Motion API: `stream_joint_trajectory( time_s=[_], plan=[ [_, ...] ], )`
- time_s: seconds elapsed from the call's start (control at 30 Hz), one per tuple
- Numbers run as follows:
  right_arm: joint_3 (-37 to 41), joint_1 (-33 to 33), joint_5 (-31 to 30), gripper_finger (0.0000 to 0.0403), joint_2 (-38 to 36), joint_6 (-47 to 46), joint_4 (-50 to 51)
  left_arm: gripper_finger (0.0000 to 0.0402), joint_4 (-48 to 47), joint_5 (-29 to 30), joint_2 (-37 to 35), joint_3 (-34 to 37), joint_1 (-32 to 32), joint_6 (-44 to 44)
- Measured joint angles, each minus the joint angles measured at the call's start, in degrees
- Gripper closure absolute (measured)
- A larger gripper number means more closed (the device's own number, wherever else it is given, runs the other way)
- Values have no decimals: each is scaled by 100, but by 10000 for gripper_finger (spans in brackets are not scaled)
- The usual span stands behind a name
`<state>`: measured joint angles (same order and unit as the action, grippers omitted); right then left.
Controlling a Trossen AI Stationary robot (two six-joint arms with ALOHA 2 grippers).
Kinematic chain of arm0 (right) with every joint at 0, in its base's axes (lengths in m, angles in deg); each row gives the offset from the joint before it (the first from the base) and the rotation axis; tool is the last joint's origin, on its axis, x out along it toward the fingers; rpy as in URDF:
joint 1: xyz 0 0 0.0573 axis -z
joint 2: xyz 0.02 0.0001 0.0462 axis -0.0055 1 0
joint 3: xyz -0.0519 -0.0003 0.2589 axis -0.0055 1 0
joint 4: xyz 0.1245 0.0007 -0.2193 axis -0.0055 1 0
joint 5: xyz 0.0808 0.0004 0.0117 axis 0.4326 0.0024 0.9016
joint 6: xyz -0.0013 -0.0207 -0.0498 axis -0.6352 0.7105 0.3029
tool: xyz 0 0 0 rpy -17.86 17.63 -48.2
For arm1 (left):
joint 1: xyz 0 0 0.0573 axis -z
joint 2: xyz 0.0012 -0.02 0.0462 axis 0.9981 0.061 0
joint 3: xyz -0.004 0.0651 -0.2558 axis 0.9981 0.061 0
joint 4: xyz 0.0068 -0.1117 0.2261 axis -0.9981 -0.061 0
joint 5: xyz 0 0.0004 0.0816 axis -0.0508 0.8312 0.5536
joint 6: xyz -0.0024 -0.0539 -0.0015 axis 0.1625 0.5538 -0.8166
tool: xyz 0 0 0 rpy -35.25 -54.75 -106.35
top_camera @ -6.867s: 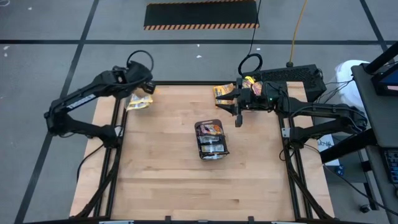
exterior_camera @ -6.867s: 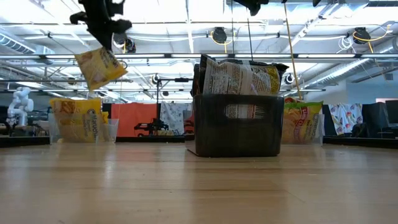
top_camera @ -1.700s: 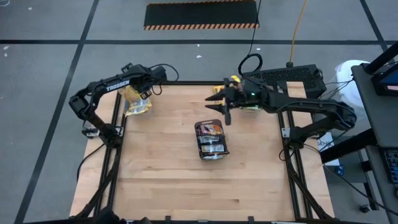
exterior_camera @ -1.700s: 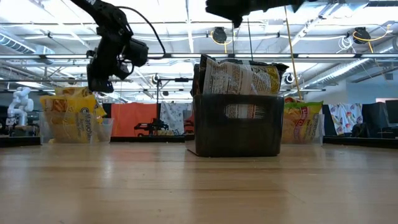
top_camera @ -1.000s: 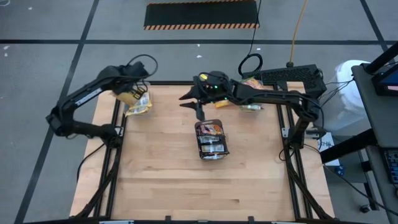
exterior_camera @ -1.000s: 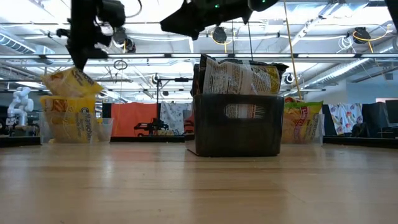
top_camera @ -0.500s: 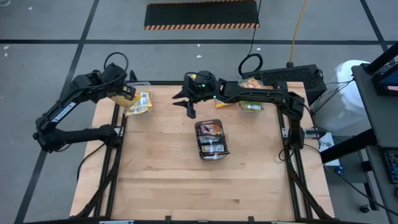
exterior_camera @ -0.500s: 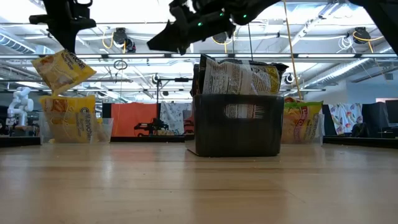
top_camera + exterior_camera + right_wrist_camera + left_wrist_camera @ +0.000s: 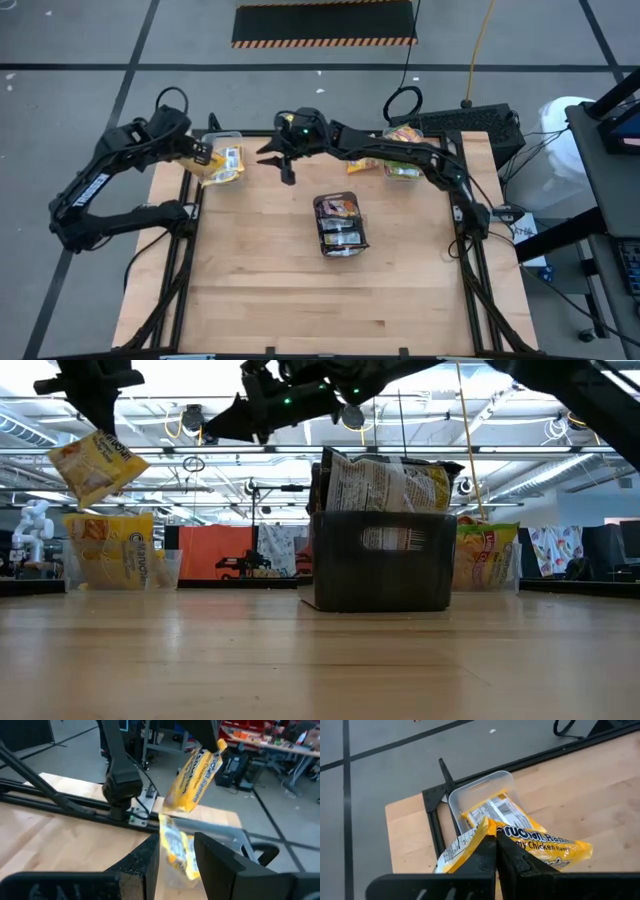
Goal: Sort Maruchan noodles
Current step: Put the bottom yellow noodle pack into the left transparent bin
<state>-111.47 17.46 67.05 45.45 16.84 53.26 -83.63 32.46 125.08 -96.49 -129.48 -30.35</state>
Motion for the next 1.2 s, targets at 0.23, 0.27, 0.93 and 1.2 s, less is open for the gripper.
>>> stream_joint_trajectory(
  time_s=[0.23, 0.27, 0.93, 1.2],
  plan=[
    [-446, 0, -13, 287, 509, 354, 71, 401, -275, -78, -127, 0, 0, 78],
    [-451, 0, -13, 287, 548, 394, 71, 401, -325, -82, -159, 0, 0, 103],
    [-565, -275, -442, 287, 804, 1085, -156, 401, -412, -615, -565, -2, 0, 494],
    [-570, -282, 136, 287, 802, -293, -1598, 401, -419, -622, -565, -2, 0, 494]
  ],
)
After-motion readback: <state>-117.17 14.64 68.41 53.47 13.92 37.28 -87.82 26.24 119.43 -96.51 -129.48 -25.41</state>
